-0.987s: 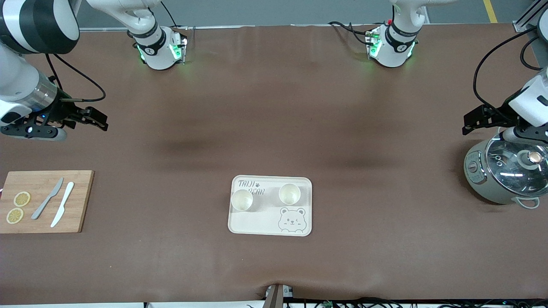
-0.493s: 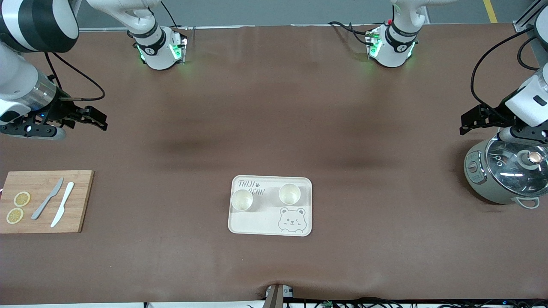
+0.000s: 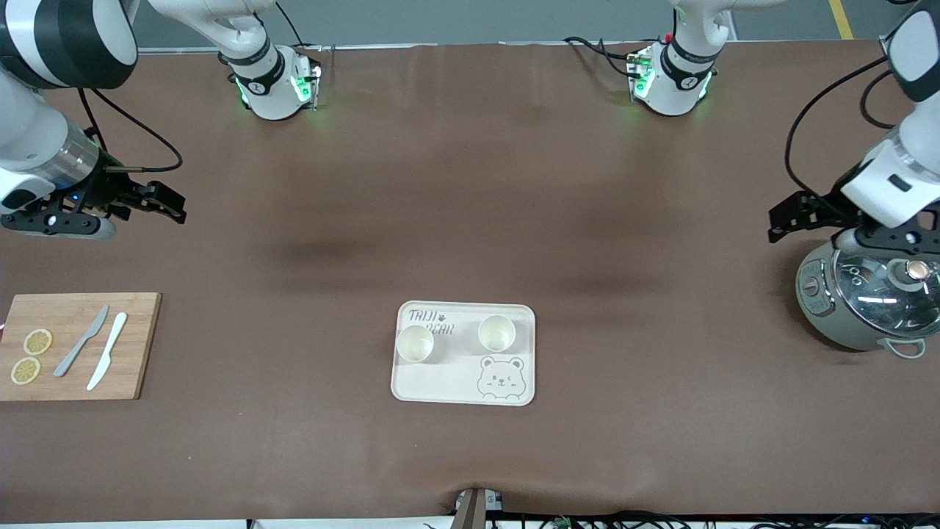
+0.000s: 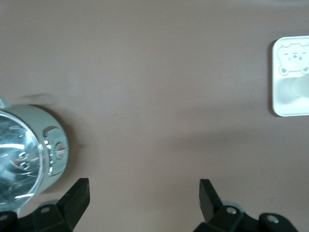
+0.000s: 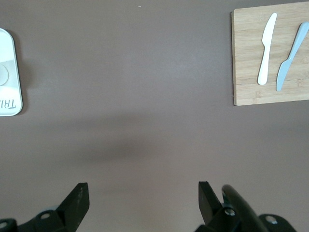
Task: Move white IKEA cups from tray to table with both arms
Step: 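Move the left gripper over the white cup on the tray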
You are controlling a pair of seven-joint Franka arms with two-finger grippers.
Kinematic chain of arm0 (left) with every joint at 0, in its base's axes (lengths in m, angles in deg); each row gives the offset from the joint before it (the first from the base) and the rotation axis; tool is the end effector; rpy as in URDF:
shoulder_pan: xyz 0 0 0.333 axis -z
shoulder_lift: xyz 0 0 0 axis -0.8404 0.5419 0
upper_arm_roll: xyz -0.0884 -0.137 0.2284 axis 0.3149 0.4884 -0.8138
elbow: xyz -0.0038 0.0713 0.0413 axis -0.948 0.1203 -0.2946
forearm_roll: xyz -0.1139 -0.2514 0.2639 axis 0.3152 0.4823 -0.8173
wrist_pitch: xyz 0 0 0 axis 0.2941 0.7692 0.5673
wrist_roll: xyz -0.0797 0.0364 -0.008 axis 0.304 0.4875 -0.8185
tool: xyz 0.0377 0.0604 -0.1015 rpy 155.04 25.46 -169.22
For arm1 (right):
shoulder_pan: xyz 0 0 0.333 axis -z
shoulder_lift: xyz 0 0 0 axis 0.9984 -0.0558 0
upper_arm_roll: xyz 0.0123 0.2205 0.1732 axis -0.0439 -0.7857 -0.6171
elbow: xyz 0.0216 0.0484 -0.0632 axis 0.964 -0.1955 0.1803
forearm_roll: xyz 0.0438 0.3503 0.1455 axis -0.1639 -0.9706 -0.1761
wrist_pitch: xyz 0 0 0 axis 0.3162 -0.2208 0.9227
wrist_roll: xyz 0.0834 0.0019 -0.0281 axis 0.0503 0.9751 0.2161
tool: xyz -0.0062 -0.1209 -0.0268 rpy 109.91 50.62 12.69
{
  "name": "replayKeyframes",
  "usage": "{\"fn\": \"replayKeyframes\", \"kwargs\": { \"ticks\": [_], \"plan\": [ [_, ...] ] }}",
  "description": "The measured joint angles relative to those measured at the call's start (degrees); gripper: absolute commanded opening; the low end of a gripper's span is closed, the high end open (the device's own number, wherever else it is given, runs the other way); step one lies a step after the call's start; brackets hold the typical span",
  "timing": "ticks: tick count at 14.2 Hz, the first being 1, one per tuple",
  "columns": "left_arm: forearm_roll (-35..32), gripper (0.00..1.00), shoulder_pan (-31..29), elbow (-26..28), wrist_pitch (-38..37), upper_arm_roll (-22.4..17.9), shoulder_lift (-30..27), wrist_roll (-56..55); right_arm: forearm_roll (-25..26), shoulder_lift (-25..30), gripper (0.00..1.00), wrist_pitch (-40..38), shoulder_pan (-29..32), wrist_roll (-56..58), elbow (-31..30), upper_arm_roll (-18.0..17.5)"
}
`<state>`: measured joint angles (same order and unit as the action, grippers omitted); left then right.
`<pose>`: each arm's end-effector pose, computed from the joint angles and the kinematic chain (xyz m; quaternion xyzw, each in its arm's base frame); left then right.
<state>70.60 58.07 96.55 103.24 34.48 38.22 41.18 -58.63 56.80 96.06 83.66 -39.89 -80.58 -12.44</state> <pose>0.5718 -0.0506 0.5113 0.9976 -0.0559 0.0373 0.0137 0.5248 0.0205 0.4822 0.9993 -0.0367 -0.0106 0.0038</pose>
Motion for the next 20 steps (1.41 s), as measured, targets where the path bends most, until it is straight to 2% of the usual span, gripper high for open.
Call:
{"fn": "replayKeyframes", "kwargs": {
  "ticks": [4, 7, 9, 13, 17, 20],
  "plan": [
    [-3.75, 1.0, 6.15, -4.25, 0.22, 0.62, 5.76, -8.79, 0.0, 0.01, 1.0, 0.04, -0.01, 0.0, 0.03, -0.09],
    [-7.77, 1.0, 13.87, -7.38, 0.48, 0.87, 12.25, -18.27, 0.0, 0.01, 1.0, 0.07, -0.01, 0.0, 0.04, -0.11],
    [-8.75, 1.0, 17.01, -10.32, 0.94, 0.92, 16.75, -23.3, 0.0, 0.01, 1.0, 0.21, -0.01, 0.0, 0.04, -0.11],
    [-8.75, 1.0, 18.71, -15.47, 6.1, 0.96, 23.38, -27.14, 0.0, 0.01, 1.0, 0.67, -0.01, 0.0, 0.04, -0.11],
    [-7.56, 1.0, 20.82, -15.98, 14.46, 1.06, 27.38, -32.31, 0.0, 0.02, 1.0, 0.68, -0.01, 0.0, 0.05, -0.11],
    [-6.89, 1.0, 22.17, -16.04, 16.84, 1.1, 30.38, -32.38, 0.0, 0.02, 1.0, 0.68, -0.01, 0.0, 0.05, -0.11]
  ]
}}
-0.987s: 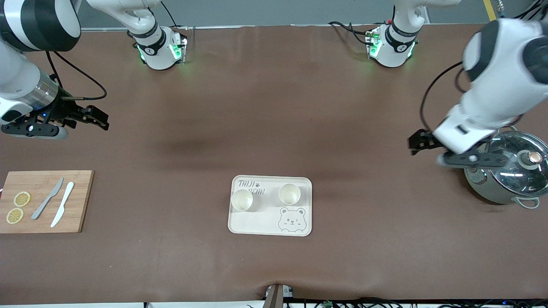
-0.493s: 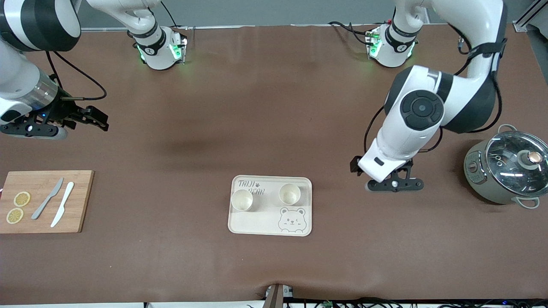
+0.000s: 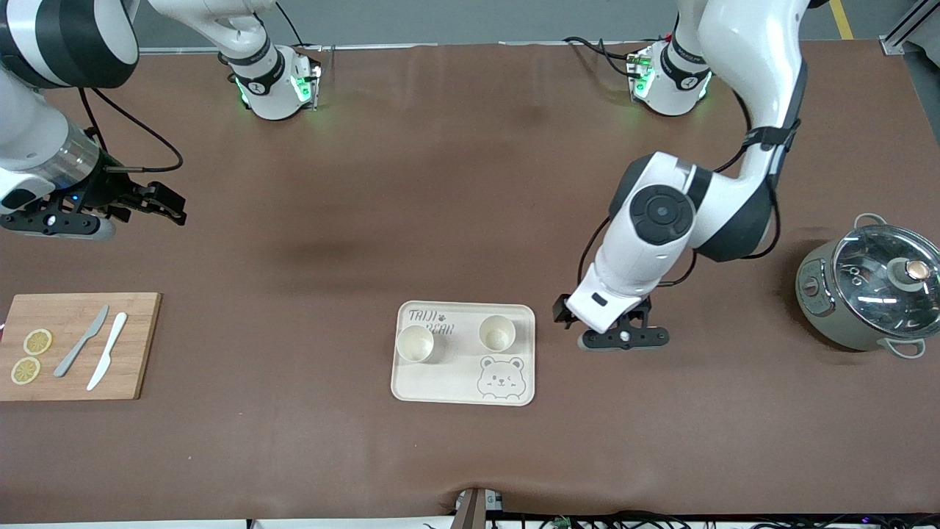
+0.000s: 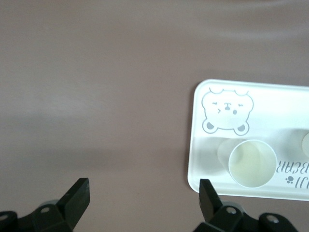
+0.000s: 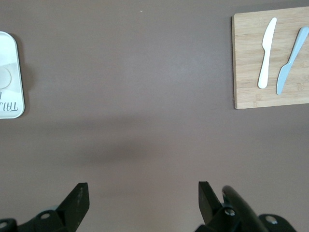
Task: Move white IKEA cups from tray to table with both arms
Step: 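Move the left gripper over the white cup on the tray, then lower the left gripper around the cup rim and close it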
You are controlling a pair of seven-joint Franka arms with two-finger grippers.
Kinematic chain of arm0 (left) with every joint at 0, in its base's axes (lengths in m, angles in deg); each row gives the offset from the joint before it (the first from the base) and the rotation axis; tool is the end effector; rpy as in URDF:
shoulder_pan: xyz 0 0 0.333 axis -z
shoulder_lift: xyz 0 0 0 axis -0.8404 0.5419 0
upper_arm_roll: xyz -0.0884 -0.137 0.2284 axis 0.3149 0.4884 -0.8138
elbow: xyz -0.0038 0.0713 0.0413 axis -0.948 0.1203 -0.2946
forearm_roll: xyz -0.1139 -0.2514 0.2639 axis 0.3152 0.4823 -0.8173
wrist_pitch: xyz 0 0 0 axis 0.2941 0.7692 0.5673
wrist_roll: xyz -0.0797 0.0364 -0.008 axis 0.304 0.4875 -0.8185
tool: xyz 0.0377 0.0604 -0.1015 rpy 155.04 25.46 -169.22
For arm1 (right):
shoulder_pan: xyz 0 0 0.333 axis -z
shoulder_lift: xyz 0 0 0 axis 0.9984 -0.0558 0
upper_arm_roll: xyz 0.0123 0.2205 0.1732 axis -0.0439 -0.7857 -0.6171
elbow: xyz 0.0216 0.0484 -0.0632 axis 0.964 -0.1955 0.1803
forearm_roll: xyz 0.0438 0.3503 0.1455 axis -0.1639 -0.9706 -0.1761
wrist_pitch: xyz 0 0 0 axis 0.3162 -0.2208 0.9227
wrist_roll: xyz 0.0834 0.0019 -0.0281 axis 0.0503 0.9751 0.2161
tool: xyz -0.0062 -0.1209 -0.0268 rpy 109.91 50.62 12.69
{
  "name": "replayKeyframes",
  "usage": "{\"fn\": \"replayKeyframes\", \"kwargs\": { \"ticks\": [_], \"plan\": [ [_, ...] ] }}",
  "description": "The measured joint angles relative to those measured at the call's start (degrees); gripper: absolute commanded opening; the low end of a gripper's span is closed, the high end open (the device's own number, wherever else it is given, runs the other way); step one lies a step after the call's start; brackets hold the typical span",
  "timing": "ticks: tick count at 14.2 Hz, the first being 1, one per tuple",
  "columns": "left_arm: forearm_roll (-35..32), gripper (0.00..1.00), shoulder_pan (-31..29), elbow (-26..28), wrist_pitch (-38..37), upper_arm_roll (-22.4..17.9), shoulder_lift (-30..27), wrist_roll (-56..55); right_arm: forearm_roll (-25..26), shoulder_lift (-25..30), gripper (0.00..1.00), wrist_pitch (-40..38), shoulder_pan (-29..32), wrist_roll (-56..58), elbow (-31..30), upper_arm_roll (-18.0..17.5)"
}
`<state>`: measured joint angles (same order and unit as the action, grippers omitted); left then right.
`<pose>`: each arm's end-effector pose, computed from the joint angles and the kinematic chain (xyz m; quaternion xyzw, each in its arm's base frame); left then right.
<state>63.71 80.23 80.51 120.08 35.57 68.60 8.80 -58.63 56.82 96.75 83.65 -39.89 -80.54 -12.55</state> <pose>0.6235 -0.3152 0.3354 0.9979 0.0075 0.0624 0.0127 0.5263 0.0217 0.4837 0.9994 -0.0356 -0.0041 0.0034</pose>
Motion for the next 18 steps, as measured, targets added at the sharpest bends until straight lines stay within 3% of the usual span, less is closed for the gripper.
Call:
{"fn": "replayKeyframes", "kwargs": {
  "ticks": [6, 18],
  "plan": [
    [0.01, 1.0, 4.21, -0.13, 2.49, 0.07, 7.08, 0.0, 0.0, 0.0, 1.0, 0.01, 0.0, 0.0, 0.0, 0.0],
    [0.1, 1.0, 7.43, -1.47, 4.44, 0.08, 9.88, -0.68, 0.0, 0.0, 1.0, 0.27, 0.0, 0.0, 0.0, 0.0]
  ]
}}
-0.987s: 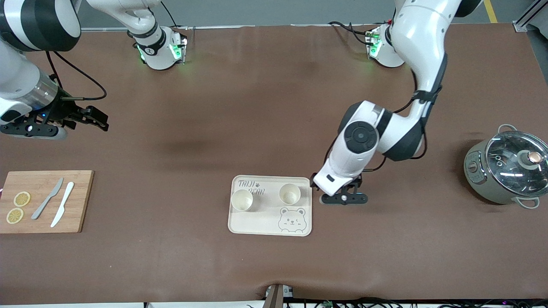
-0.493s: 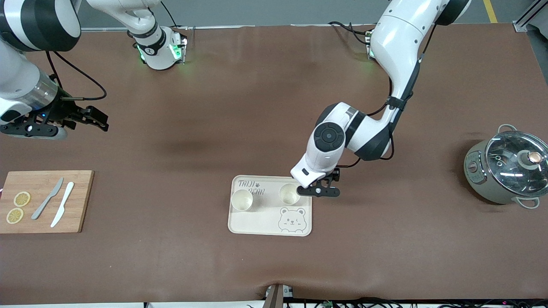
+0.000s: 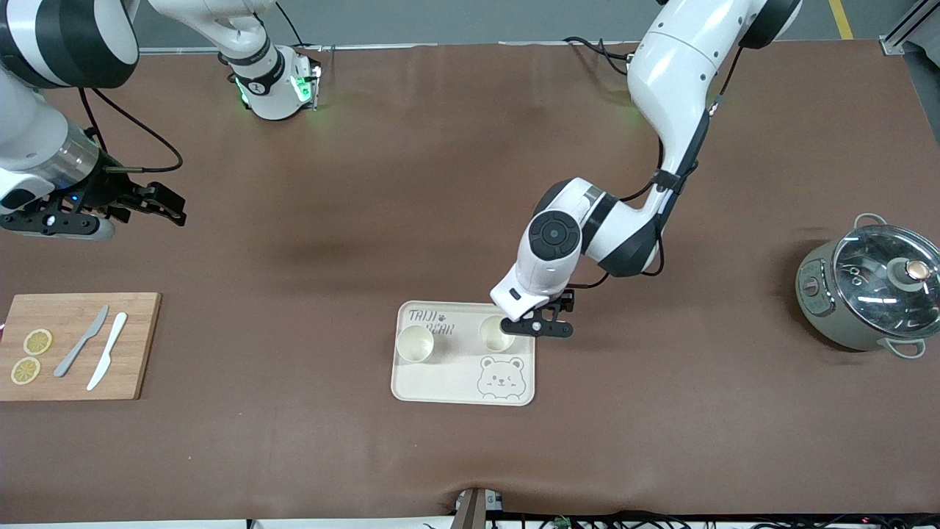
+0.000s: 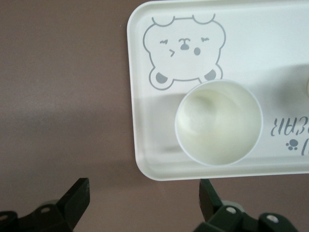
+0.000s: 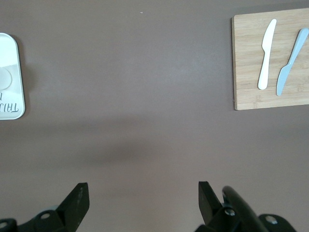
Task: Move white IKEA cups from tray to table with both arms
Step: 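Lower the left gripper around the cup rim and close it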
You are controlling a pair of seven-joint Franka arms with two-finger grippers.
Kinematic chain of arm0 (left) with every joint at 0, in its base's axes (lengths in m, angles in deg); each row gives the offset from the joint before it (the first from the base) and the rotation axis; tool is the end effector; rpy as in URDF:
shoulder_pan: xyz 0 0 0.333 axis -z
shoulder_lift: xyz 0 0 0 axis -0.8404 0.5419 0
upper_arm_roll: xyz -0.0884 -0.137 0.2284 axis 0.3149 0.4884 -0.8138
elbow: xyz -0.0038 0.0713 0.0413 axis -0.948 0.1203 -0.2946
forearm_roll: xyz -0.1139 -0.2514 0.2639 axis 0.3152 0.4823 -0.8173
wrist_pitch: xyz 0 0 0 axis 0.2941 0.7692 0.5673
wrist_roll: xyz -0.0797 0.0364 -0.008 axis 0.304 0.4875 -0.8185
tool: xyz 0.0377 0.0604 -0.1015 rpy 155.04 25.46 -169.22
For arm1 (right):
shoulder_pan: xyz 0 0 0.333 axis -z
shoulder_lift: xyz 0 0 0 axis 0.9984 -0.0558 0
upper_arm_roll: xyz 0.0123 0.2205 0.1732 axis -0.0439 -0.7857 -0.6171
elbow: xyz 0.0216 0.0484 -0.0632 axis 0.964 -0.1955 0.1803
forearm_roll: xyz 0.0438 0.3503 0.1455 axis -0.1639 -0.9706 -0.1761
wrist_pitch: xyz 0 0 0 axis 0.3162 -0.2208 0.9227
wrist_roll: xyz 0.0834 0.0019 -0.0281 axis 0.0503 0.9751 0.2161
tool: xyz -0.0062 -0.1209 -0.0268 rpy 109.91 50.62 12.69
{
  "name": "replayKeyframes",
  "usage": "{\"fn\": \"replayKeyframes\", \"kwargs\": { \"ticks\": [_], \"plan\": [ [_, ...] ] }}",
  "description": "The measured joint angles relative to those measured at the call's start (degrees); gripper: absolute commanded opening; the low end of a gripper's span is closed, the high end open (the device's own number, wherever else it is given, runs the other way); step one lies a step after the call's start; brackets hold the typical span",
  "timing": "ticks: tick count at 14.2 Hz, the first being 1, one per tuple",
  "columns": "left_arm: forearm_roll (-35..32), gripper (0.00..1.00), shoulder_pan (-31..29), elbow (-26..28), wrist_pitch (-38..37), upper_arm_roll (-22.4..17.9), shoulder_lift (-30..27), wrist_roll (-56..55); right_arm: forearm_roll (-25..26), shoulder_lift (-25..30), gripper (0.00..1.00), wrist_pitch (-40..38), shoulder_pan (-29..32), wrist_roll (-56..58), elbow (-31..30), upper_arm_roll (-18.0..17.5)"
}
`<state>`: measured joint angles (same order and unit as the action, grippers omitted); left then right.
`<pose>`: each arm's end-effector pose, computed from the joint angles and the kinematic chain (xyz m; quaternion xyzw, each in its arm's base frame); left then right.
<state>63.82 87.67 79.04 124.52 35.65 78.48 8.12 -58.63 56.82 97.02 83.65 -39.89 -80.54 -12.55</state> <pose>0.5818 -0.3981 0.2340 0.9982 -0.0521 0.0272 0.0068 0.5269 0.0218 0.4841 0.9994 -0.0356 -0.0018 0.0032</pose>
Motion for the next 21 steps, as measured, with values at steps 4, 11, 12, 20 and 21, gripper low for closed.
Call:
{"fn": "replayKeyframes", "kwargs": {
  "ticks": [4, 11, 12, 20, 21],
  "plan": [
    [0.0, 1.0, 0.0, -2.69, 0.39, -0.04, 1.53, 0.09, 0.0, 0.0, 1.0, 0.02, 0.0, 0.0, 0.0, 0.0],
    [0.0, 1.0, 0.24, -6.6, 1.28, -0.28, 5.12, 0.13, 0.0, 0.0, 1.0, 0.08, 0.0, 0.0, 0.0, 0.0],
    [0.0, 1.0, 0.38, -6.74, 1.89, -0.3, 5.64, 0.13, 0.0, 0.0, 1.0, 0.08, 0.0, 0.0, 0.0, 0.0],
    [0.0, 1.0, 1.11, -7.2, 5.04, -0.91, 7.61, 0.13, 0.0, 0.0, 1.0, 0.16, 0.0, -0.02, 0.0, 0.0],
    [0.0, 1.0, 1.24, -7.28, 5.4, -1.06, 7.72, 0.13, 0.0, 0.0, 1.0, 0.2, 0.0, -0.09, 0.0, -0.01]
  ]
}}
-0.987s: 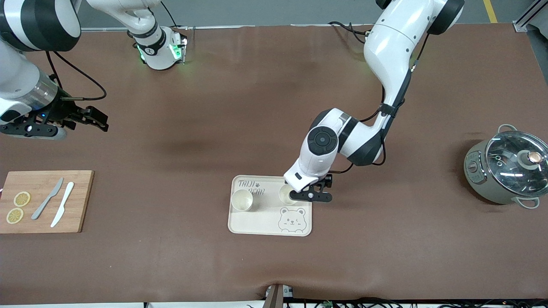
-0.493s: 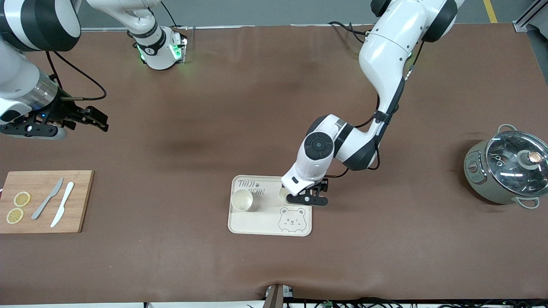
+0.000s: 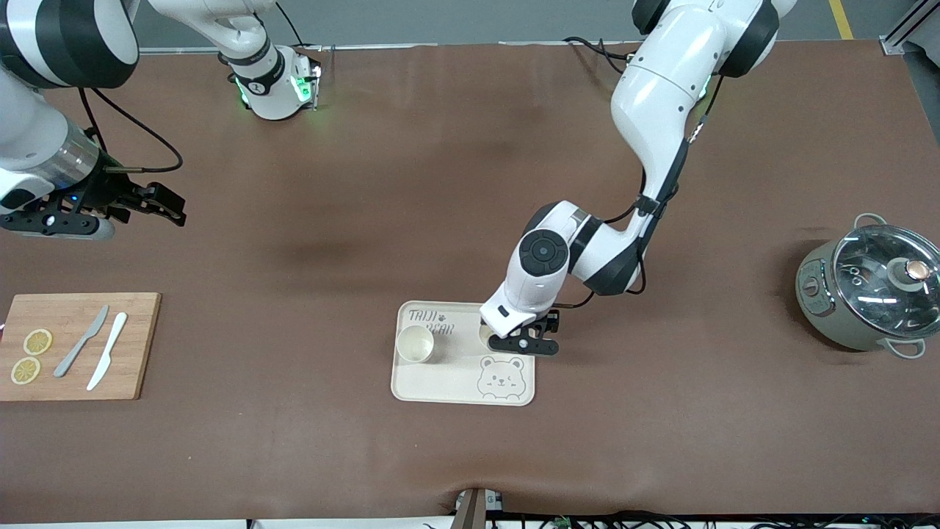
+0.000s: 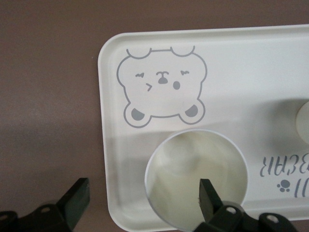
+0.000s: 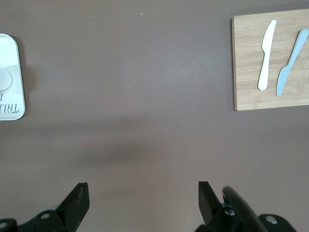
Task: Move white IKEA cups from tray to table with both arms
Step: 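Lower the left gripper around the cup rim and close it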
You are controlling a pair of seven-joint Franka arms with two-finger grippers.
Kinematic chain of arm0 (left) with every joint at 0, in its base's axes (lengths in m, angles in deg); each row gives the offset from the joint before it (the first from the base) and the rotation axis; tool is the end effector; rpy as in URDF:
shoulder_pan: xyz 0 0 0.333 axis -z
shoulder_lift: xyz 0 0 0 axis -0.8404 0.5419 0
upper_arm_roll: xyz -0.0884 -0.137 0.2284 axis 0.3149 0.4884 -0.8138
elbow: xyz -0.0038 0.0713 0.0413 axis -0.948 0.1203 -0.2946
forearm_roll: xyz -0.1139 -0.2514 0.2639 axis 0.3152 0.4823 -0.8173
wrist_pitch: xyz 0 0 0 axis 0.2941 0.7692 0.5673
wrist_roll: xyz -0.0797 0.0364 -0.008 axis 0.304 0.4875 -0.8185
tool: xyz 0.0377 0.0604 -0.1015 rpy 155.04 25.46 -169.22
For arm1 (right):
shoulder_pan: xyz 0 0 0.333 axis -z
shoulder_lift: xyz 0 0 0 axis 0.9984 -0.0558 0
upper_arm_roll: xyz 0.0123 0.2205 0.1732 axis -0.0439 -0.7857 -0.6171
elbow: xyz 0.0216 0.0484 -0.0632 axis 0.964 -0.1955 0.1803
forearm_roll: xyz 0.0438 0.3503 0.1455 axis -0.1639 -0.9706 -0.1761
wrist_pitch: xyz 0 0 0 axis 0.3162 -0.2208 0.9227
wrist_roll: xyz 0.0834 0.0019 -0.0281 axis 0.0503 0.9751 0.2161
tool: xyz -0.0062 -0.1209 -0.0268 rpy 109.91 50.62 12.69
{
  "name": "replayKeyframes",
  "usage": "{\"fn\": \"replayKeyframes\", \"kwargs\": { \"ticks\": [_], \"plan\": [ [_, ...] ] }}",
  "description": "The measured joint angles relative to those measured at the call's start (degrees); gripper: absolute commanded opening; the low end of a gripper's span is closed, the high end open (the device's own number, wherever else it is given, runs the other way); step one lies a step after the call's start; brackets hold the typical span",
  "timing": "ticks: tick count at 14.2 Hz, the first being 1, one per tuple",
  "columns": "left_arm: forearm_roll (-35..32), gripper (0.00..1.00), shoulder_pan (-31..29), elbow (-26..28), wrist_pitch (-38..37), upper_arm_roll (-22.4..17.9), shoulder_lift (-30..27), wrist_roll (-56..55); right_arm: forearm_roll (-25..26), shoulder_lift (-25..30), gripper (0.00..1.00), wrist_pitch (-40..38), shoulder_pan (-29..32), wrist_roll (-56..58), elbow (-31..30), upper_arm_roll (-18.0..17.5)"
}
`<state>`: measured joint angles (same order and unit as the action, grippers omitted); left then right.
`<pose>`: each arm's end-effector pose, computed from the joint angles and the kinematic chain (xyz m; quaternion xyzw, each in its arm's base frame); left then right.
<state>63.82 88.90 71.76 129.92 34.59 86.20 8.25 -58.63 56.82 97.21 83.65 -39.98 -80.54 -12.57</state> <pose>0.6021 -0.4156 0.2043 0.9960 -0.0544 0.0641 0.0285 0.5273 0.0220 0.4844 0.9993 -0.0362 -0.0001 0.0031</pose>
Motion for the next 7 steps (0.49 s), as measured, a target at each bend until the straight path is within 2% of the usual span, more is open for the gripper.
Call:
{"fn": "replayKeyframes", "kwargs": {
  "ticks": [7],
  "plan": [
    [0.0, 1.0, 0.45, -0.77, 1.48, -0.77, 1.28, 0.0, 0.0, 0.0, 1.0, 0.16, -0.13, -0.35, 0.0, -0.18]
  ]
}}
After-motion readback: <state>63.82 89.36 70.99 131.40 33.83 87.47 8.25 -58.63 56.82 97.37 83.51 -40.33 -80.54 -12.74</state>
